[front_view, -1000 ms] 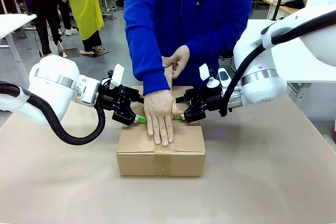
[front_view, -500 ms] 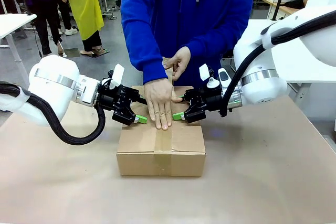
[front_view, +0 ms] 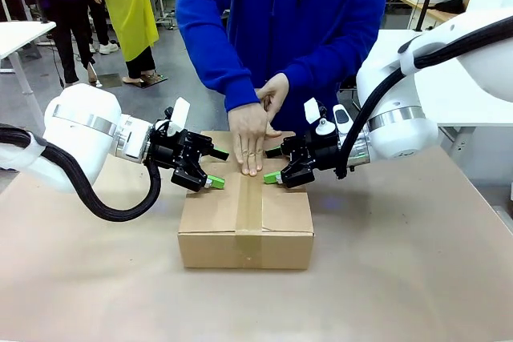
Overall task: Pack the gift set into the box.
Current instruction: Press and hold the closed box until the human finishes sealing it.
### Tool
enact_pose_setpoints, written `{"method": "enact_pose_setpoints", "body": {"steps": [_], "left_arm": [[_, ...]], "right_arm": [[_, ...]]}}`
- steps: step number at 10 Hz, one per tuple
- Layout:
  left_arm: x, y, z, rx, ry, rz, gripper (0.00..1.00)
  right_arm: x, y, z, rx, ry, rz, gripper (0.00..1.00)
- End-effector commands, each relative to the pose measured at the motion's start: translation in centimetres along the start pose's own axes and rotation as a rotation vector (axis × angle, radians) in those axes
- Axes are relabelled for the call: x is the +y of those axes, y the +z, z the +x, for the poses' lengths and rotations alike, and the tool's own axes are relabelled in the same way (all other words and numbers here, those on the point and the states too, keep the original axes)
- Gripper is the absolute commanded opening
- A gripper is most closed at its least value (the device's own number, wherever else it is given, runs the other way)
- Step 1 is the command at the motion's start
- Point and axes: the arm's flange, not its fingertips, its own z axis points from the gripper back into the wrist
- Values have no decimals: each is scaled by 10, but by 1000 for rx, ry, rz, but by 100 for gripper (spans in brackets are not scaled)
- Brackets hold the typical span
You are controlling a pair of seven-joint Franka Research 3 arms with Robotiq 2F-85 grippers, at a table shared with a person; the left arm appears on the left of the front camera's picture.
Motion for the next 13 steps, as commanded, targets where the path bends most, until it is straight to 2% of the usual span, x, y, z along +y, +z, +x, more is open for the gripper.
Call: {"method": "enact_pose_setpoints", "body": {"steps": [1,13], "left_arm": [[-1,-1,-1,-5,-24,-6,100],[-1,-1,-1,-5,-24,-6,100]], "right_arm": [[2,0,-3,4,3,2,100],[2,0,-3,4,3,2,100]]}}
